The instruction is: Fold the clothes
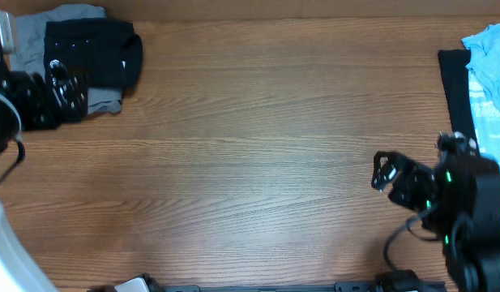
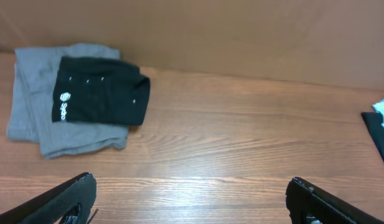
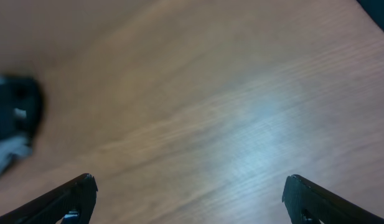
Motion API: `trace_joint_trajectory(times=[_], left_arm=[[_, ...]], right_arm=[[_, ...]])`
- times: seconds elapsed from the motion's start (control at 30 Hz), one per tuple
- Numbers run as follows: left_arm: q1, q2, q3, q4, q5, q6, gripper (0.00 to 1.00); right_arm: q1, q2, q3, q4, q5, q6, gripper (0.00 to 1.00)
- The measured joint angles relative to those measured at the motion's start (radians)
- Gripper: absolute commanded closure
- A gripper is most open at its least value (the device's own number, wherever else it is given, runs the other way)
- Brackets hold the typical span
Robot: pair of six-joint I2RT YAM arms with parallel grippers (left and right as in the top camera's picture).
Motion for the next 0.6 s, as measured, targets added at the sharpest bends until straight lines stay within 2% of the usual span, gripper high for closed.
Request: trace_joint_trajectory(times=[0.2, 0.43, 0.6], left_arm=[[0.0, -0.232, -0.233, 0.093, 0.013, 0.016, 0.0], [0.0, -0.681, -0.726, 0.296, -0.009, 0.002, 0.0], [0.0, -0.988, -1.072, 0.467, -0.069, -0.084, 0.0]], right_arm=[[0.0, -0.161, -0.083, 0.084, -0.021, 0.013, 0.0], [0.0, -0.172, -0.095, 0.094, -0.023, 0.019, 0.0], [0.0, -0.172, -0.115, 0.141, -0.006, 0.019, 0.0]])
